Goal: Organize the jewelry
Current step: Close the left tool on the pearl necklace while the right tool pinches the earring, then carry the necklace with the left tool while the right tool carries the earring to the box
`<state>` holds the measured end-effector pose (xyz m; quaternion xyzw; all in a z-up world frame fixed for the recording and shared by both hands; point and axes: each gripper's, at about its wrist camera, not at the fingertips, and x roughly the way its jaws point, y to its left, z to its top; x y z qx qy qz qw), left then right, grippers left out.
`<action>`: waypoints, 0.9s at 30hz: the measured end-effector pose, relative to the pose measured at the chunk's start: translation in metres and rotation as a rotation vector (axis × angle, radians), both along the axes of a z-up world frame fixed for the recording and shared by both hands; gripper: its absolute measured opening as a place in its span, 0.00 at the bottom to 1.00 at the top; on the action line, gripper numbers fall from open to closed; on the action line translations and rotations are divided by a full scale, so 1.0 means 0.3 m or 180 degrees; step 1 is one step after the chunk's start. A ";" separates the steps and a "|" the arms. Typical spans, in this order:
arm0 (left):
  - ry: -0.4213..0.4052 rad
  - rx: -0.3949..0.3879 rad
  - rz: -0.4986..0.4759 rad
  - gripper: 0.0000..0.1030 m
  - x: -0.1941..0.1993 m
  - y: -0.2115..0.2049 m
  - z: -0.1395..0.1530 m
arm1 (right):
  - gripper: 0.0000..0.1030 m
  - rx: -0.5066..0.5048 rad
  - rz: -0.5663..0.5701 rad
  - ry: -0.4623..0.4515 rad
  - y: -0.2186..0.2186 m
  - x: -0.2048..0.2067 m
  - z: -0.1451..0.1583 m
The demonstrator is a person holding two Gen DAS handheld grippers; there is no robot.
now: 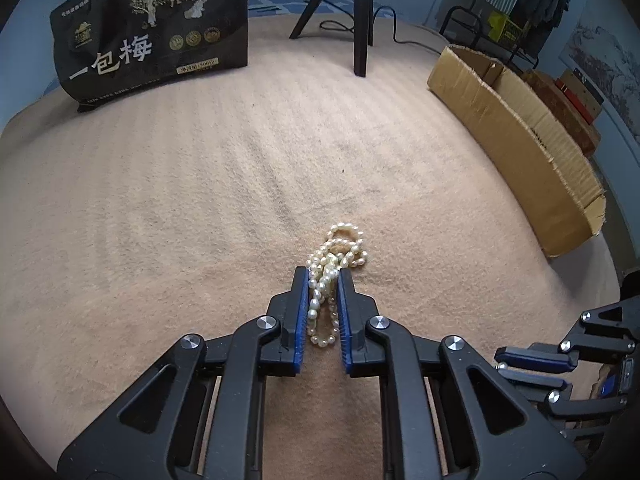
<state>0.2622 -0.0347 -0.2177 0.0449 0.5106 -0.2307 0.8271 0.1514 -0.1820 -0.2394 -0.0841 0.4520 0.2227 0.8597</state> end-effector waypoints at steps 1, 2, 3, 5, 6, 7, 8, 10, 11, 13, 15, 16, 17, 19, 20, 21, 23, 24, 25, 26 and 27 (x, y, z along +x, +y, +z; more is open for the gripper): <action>-0.0017 -0.0012 0.0016 0.08 -0.003 0.004 0.010 | 0.06 0.0017 -0.0005 -0.0022 -0.003 0.001 0.011; -0.0034 -0.0032 0.0031 0.08 -0.004 0.009 0.021 | 0.06 0.0036 -0.0012 -0.0044 -0.007 0.003 0.023; -0.0053 -0.0068 0.0043 0.08 -0.006 0.015 0.038 | 0.06 0.0059 -0.0021 -0.0067 -0.011 0.004 0.037; -0.0101 -0.0087 0.0057 0.06 -0.008 0.020 0.058 | 0.06 0.0102 -0.0047 -0.0117 -0.020 0.008 0.064; -0.0131 -0.0094 0.0063 0.06 -0.011 0.023 0.070 | 0.06 0.0124 -0.0061 -0.0145 -0.026 0.010 0.076; -0.0154 -0.0108 0.0073 0.06 -0.013 0.026 0.082 | 0.06 0.0140 -0.0077 -0.0170 -0.030 0.010 0.089; -0.0177 -0.0131 0.0090 0.06 -0.015 0.031 0.095 | 0.06 0.0150 -0.0087 -0.0187 -0.035 0.014 0.095; -0.0206 -0.0168 0.0115 0.06 -0.016 0.039 0.115 | 0.06 0.0176 -0.0111 -0.0243 -0.047 0.014 0.116; -0.0223 -0.0186 0.0127 0.06 -0.016 0.042 0.126 | 0.06 0.0184 -0.0119 -0.0266 -0.053 0.015 0.125; -0.0252 -0.0254 0.0166 0.06 -0.016 0.052 0.155 | 0.06 0.0204 -0.0136 -0.0306 -0.062 0.018 0.147; -0.0283 -0.0355 0.0202 0.06 -0.017 0.058 0.190 | 0.06 0.0246 -0.0162 -0.0339 -0.075 0.020 0.169; -0.0308 -0.0387 0.0204 0.06 -0.019 0.059 0.206 | 0.06 0.0265 -0.0173 -0.0359 -0.082 0.020 0.180; -0.0341 -0.0408 0.0211 0.06 -0.022 0.059 0.221 | 0.06 0.0278 -0.0182 -0.0378 -0.088 0.021 0.189; -0.0405 -0.0482 0.0228 0.06 -0.025 0.064 0.262 | 0.06 0.0301 -0.0212 -0.0437 -0.106 0.021 0.214; -0.0430 -0.0513 0.0233 0.06 -0.028 0.065 0.279 | 0.06 0.0318 -0.0229 -0.0459 -0.113 0.023 0.224; -0.0470 -0.0550 0.0231 0.06 -0.033 0.064 0.301 | 0.06 0.0338 -0.0249 -0.0481 -0.123 0.028 0.236; -0.0529 -0.0589 0.0223 0.06 -0.039 0.060 0.333 | 0.06 0.0372 -0.0292 -0.0526 -0.145 0.033 0.260; -0.0562 -0.0627 0.0220 0.06 -0.044 0.057 0.354 | 0.06 0.0381 -0.0308 -0.0542 -0.153 0.035 0.268; -0.0577 -0.0660 0.0216 0.06 -0.047 0.055 0.368 | 0.06 0.0394 -0.0341 -0.0572 -0.169 0.039 0.282; -0.0597 -0.0692 0.0216 0.06 -0.051 0.054 0.381 | 0.06 0.0400 -0.0369 -0.0598 -0.183 0.040 0.294; -0.0623 -0.0738 0.0221 0.06 -0.056 0.051 0.401 | 0.06 0.0402 -0.0396 -0.0626 -0.196 0.043 0.304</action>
